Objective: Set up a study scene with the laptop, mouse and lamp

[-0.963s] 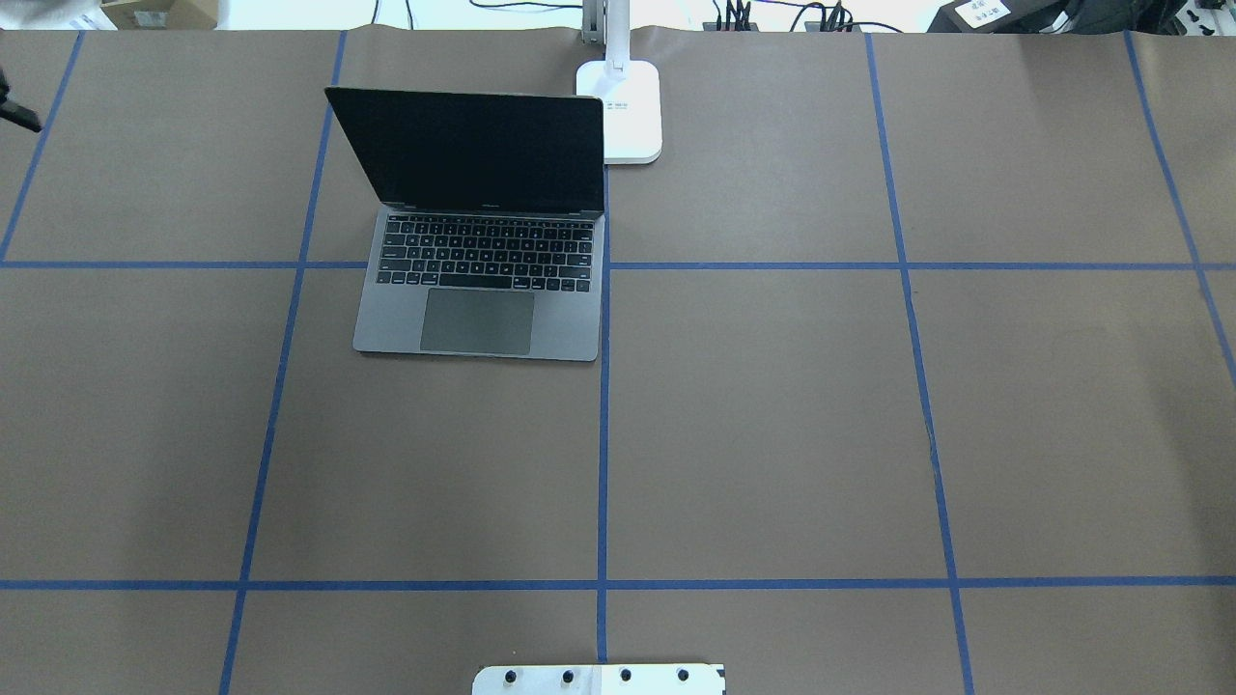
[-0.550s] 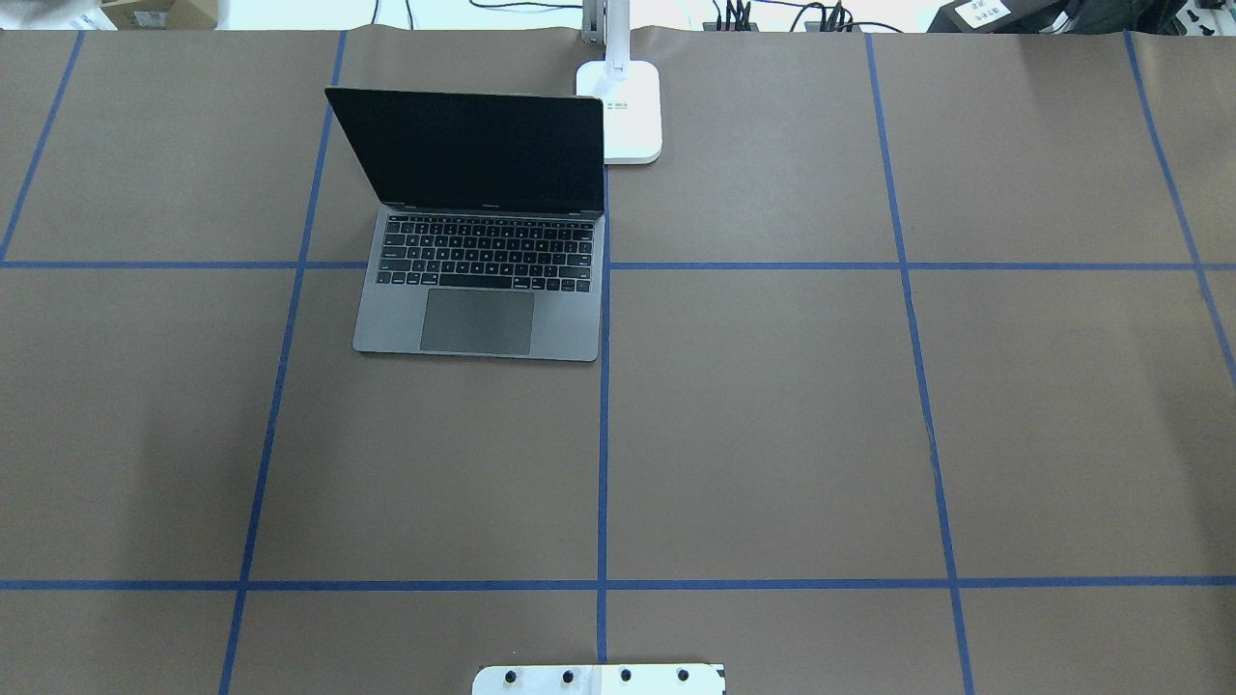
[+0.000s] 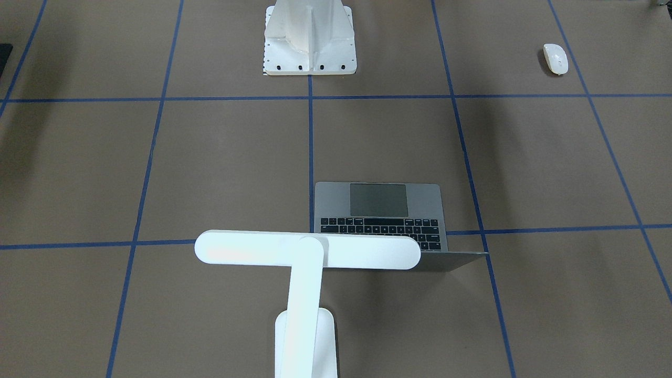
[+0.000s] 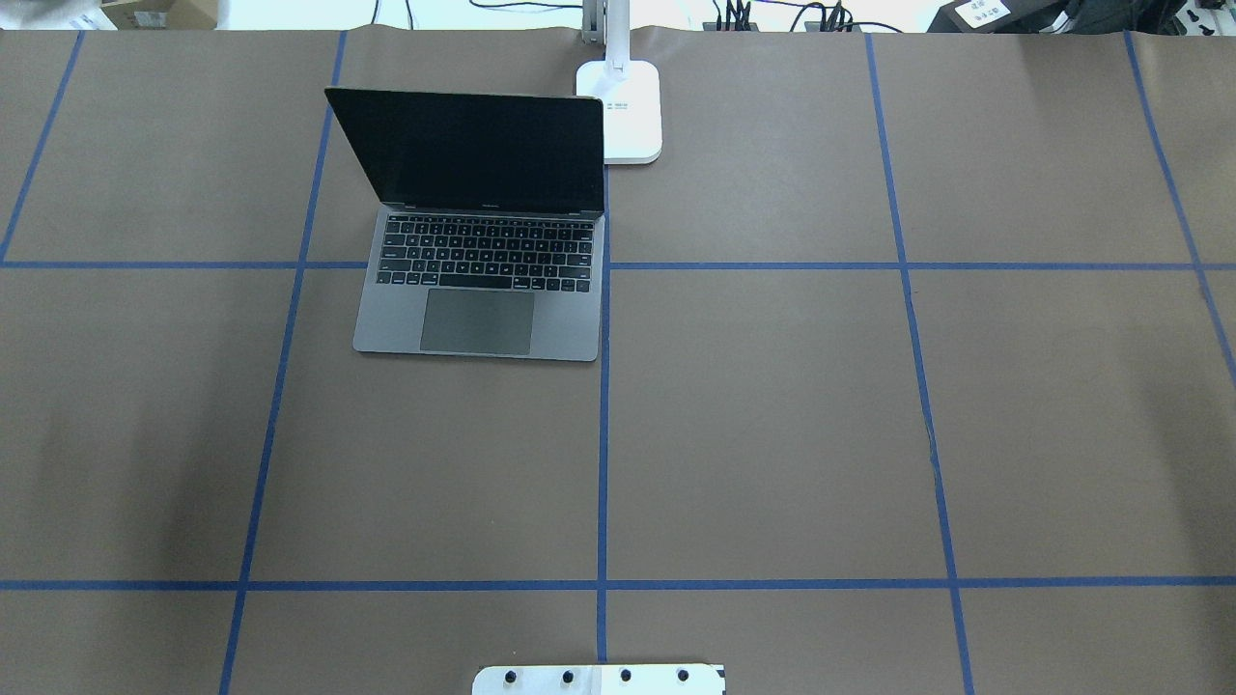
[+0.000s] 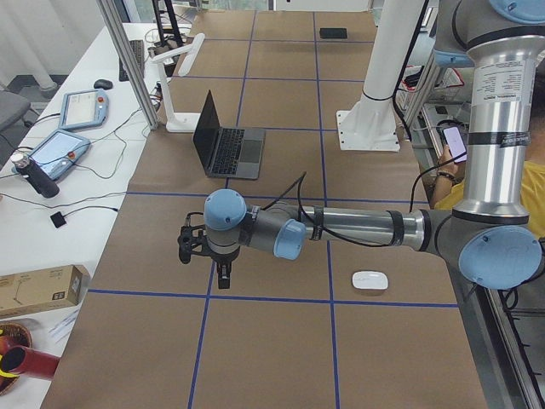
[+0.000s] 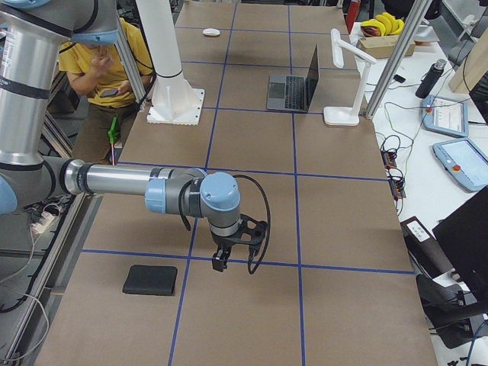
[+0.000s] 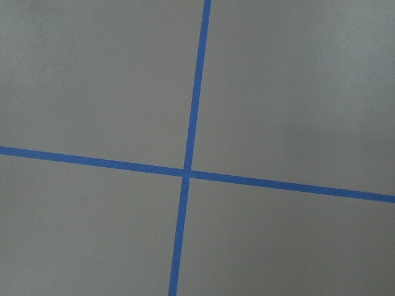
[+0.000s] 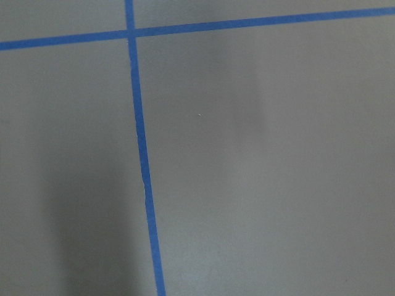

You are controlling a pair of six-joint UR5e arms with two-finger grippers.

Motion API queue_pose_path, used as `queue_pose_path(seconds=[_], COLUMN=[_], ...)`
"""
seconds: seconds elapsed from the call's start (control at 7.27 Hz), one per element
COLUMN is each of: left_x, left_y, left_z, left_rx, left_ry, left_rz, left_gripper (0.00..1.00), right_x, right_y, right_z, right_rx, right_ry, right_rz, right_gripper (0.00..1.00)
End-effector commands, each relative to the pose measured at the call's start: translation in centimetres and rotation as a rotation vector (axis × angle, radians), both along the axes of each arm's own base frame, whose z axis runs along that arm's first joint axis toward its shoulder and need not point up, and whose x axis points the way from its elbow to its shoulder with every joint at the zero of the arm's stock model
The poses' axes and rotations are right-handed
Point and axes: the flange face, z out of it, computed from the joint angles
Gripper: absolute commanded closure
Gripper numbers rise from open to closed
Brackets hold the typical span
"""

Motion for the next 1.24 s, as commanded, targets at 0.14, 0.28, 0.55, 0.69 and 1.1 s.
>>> queue_pose_path(seconds=[0.14,0.28,0.55,0.69,1.1], left_x=[-0.2,-0.2,-0.4,-0.5,-0.6], left_y=[0.8,0.8,0.8,0.8,1.6], left_z=[0.9,0.8,0.6,0.5,1.8], left_rx=[-0.009,-0.007,-0.004,-0.003,0.012], left_ry=[0.000,0.000,0.000,0.000,-0.021], left_rz=[-0.001,-0.001,-0.004,-0.007,0.028], left_gripper=[0.00,0.00,0.00,0.00,0.00], right_x=[1.1,2.0,4.0,4.4,4.7], right_y=[-0.5,-0.8,4.7,5.2,5.3], right_z=[0.3,1.1,5.6,6.5,4.5], right_rx=[-0.116,-0.126,-0.234,-0.254,-0.424], right_ry=[-0.087,-0.143,-0.048,-0.040,-0.108], right_rz=[0.160,0.186,0.256,0.272,0.496], right_gripper=[0.00,0.00,0.00,0.00,0.00])
